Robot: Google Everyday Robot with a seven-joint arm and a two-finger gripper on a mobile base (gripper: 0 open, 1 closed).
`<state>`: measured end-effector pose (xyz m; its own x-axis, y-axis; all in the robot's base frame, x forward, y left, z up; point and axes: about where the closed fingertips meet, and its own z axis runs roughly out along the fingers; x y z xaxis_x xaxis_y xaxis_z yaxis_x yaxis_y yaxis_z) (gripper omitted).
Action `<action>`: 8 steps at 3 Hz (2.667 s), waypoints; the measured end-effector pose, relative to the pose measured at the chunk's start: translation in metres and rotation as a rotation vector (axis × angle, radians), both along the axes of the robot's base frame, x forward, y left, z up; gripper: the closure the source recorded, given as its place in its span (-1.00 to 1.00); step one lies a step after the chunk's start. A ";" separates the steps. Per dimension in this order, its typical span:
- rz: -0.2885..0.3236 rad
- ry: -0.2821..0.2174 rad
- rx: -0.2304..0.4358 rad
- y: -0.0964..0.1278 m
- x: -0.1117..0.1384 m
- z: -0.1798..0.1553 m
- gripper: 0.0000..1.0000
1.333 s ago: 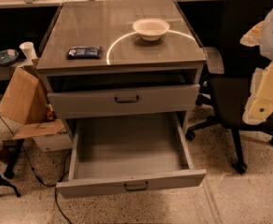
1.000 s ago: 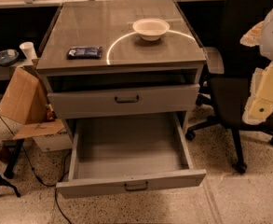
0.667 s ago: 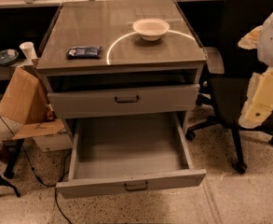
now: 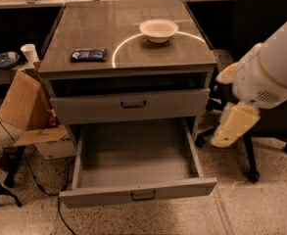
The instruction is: Close middle drawer
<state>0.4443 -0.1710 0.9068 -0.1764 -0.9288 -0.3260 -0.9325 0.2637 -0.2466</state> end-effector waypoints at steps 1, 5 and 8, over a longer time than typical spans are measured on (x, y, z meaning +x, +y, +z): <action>0.018 0.014 0.060 0.023 0.004 -0.042 -0.19; -0.005 0.175 0.274 0.105 -0.006 -0.261 1.00; -0.055 0.239 0.304 0.088 -0.014 -0.335 1.00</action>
Offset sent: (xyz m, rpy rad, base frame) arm 0.0021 0.0898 -0.1495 0.2085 0.0751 0.0417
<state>0.4302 -0.0834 0.5721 -0.3277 -0.7831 -0.5286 -0.9367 0.3424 0.0733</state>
